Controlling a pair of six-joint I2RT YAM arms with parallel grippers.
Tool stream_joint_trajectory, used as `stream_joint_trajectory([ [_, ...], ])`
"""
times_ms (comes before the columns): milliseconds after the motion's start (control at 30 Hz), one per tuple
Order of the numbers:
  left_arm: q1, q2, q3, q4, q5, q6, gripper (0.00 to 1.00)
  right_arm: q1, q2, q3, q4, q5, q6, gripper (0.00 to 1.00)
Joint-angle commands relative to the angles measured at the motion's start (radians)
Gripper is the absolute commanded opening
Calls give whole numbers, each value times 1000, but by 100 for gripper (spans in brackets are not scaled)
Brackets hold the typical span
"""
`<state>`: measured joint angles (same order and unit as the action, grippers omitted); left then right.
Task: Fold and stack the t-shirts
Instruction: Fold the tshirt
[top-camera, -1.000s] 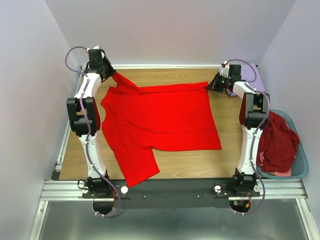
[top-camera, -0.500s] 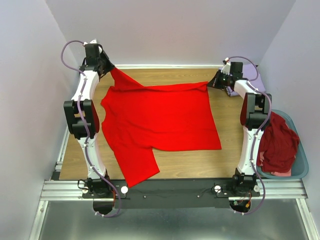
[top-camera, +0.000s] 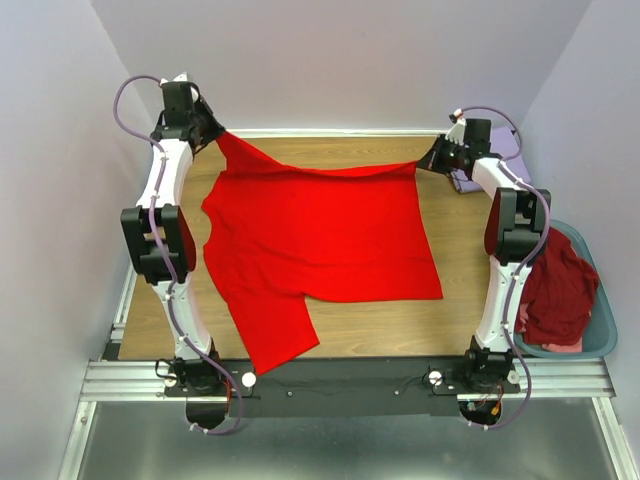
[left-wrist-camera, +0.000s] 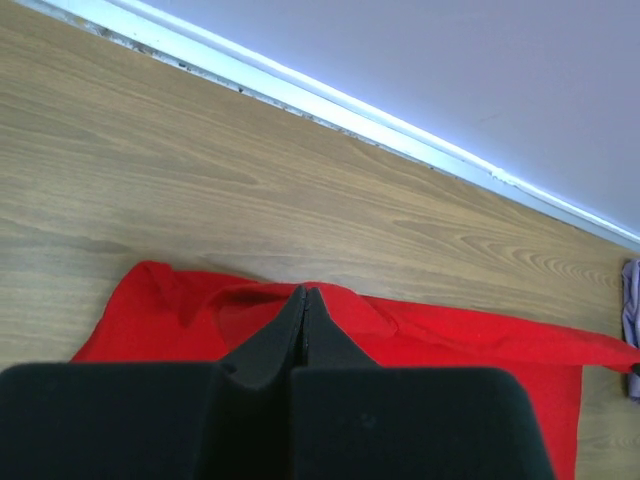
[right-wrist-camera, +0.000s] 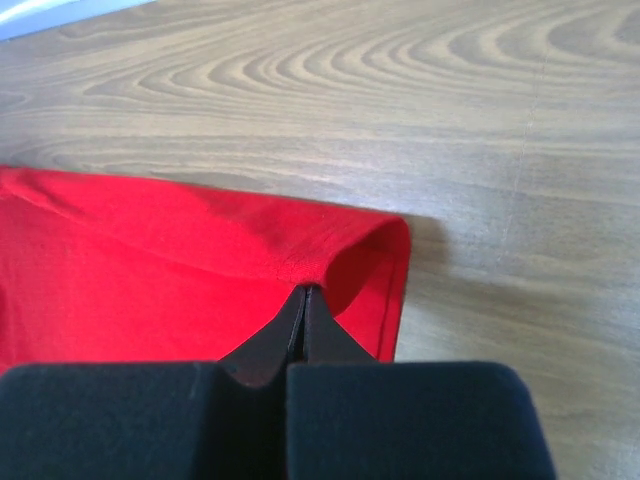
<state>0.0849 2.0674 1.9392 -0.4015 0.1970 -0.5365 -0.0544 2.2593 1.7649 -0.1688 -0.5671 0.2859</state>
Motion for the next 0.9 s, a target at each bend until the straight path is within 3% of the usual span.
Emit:
stream_joint_trajectory([
  [0, 13, -93, 6, -22, 28, 21, 0, -4, -24, -39, 6, -7, -22, 0],
  [267, 22, -148, -23, -45, 41, 20, 0, -4, -70, -53, 2, 21, -34, 0],
  [867, 55, -303, -305, 29, 78, -26, 0, -4, -96, -177, -8, 52, -106, 0],
])
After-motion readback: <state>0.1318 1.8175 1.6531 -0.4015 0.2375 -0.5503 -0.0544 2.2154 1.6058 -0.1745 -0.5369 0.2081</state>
